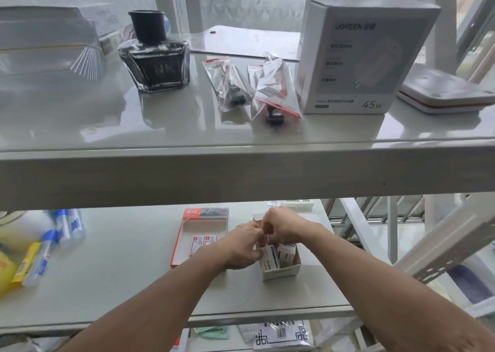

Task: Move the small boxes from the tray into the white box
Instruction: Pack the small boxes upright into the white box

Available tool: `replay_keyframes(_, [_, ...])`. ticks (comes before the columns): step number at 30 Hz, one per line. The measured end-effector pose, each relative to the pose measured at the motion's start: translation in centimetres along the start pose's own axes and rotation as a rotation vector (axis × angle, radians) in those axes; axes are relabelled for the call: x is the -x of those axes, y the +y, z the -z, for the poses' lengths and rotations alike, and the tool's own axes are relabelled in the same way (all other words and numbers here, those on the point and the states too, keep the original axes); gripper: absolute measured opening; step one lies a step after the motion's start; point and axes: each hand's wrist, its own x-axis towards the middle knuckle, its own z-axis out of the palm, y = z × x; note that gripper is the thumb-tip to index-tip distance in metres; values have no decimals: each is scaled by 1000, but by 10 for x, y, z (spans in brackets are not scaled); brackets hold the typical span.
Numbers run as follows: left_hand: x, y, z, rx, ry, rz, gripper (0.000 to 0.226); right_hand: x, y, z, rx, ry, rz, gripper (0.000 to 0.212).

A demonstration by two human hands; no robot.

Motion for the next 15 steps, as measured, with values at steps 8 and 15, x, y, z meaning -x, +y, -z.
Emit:
replay_keyframes(8, [1, -3, -3, 33, 17, -8, 11, 0, -2, 3, -70, -17, -32, 12])
replay_keyframes(15, [1, -4, -3, 17, 22, -11, 12, -4, -5, 0, -33, -23, -44, 18])
